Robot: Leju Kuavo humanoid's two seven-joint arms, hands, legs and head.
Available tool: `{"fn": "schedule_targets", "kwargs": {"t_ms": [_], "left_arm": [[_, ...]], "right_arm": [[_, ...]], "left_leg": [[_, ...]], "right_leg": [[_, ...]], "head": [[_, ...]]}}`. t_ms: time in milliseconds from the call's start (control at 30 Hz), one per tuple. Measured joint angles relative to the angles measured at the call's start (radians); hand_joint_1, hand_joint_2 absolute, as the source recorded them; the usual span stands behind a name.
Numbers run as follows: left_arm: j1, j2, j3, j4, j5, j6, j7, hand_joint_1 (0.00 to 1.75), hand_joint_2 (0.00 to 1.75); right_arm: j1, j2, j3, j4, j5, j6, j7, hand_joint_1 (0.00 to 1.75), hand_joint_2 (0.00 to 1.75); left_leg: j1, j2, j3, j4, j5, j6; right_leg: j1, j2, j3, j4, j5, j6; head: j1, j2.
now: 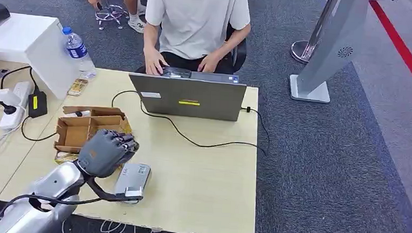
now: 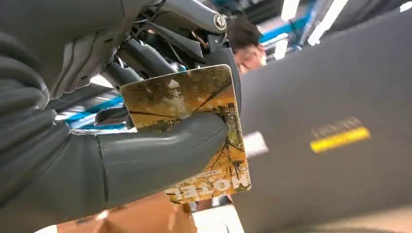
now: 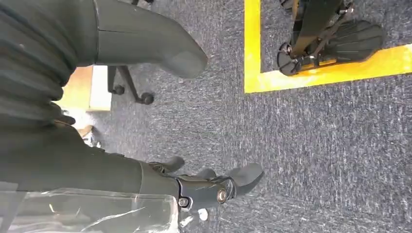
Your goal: Pass the card to the sensor for recognition and then transmit it.
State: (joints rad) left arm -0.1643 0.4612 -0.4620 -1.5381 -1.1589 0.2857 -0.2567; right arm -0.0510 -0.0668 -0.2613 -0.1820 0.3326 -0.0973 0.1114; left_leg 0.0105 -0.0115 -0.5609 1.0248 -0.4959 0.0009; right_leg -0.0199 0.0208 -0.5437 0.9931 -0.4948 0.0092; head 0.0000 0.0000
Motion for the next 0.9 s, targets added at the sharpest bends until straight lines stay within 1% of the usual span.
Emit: {"fn": "schedule_targets", "kwargs": {"t_ms": [133, 267, 300, 400, 500, 533, 600, 667, 733, 800, 900], "left_arm": [[-0.014, 0.013, -0.062, 0.012, 0.013, -0.029, 0.0, 1.75, 1.75], [-0.026, 0.038, -0.117, 0.013, 0.031, -0.08, -0.006, 1.75, 1.75], [-0.031, 0.048, -0.13, 0.013, 0.038, -0.104, -0.005, 1.75, 1.75], [-0.047, 0.094, -0.179, 0.006, 0.056, -0.171, 0.007, 1.75, 1.75], [-0.061, 0.138, -0.209, -0.004, 0.066, -0.214, 0.02, 1.75, 1.75], [-0.068, 0.159, -0.223, -0.013, 0.071, -0.231, 0.027, 1.75, 1.75], [-0.076, 0.193, -0.236, -0.025, 0.077, -0.243, 0.035, 1.75, 1.75], [-0.08, 0.212, -0.244, -0.031, 0.08, -0.253, 0.037, 1.75, 1.75], [-0.095, 0.236, -0.262, -0.039, 0.091, -0.288, 0.055, 1.75, 1.75], [-0.111, 0.259, -0.283, -0.044, 0.101, -0.301, 0.06, 1.75, 1.75], [-0.126, 0.28, -0.298, -0.047, 0.111, -0.308, 0.066, 1.75, 1.75]], "right_arm": [[0.0, 0.0, -0.012, 0.0, 0.003, 0.002, 0.0, 0.0, 1.75], [0.0, 0.0, -0.019, 0.0, 0.005, 0.002, 0.0, 0.0, 1.75], [0.0, 0.0, -0.021, 0.0, 0.006, 0.003, 0.0, 0.0, 1.75], [0.0, 0.0, -0.031, 0.0, 0.012, 0.005, 0.0, 0.0, 1.75], [0.001, 0.0, -0.039, 0.0, 0.013, 0.006, 0.0, 0.0, 1.75], [0.001, 0.0, -0.043, 0.0, 0.014, 0.006, 0.0, 0.0, 1.75], [0.001, 0.0, -0.047, 0.0, 0.015, 0.006, 0.001, 0.0, 1.75], [0.001, 0.0, -0.049, 0.0, 0.015, 0.006, 0.002, 0.0, 1.75], [0.001, 0.0, -0.056, 0.0, 0.02, 0.006, 0.004, 0.0, 1.75], [0.001, 0.0, -0.062, 0.0, 0.021, 0.006, 0.005, 0.0, 1.75], [0.001, 0.0, -0.064, 0.0, 0.024, 0.007, 0.006, 0.0, 1.75]], "left_leg": [[0.0, 0.0, 0.0, 0.0, 0.0, 0.0], [0.0, 0.0, 0.0, 0.0, 0.0, 0.0], [0.0, 0.0, 0.0, 0.0, 0.0, 0.0], [0.001, 0.0, 0.0, 0.0, 0.0, 0.0], [0.001, 0.0, 0.0, 0.0, 0.0, 0.0], [0.001, 0.0, 0.0, 0.0, 0.0, 0.0], [0.001, 0.0, 0.0, 0.0, 0.0, 0.0], [0.001, 0.0, 0.0, 0.0, 0.0, 0.0], [0.001, 0.0, 0.0, 0.0, 0.0, 0.0], [0.001, 0.0, 0.0, 0.0, 0.0, 0.0], [0.001, 0.0, 0.0, 0.0, 0.0, 0.0]], "right_leg": [[0.0, 0.0, 0.0, 0.0, 0.0, 0.0], [0.0, 0.0, 0.0, 0.0, 0.0, 0.0], [0.0, 0.0, 0.0, 0.0, 0.0, 0.0], [0.001, 0.0, 0.0, 0.001, 0.0, 0.0], [0.001, 0.0, 0.0, 0.001, 0.0, 0.0], [0.001, 0.0, 0.0, 0.001, 0.0, 0.0], [0.001, 0.0, 0.0, 0.001, 0.0, 0.0], [0.001, 0.0, 0.0, 0.001, 0.0, 0.0], [0.001, 0.0, 0.0, 0.001, 0.0, 0.0], [0.001, 0.0, 0.0, 0.001, 0.0, 0.0], [0.001, 0.0, 0.0, 0.001, 0.0, 0.0]], "head": [[0.0, 0.0], [-0.001, 0.0], [0.0, 0.0], [0.0, 0.0], [0.0, 0.0], [0.0, 0.0], [0.0, 0.0], [0.0, 0.0], [0.0, 0.0], [0.0, 0.0], [0.0, 0.0]]}}
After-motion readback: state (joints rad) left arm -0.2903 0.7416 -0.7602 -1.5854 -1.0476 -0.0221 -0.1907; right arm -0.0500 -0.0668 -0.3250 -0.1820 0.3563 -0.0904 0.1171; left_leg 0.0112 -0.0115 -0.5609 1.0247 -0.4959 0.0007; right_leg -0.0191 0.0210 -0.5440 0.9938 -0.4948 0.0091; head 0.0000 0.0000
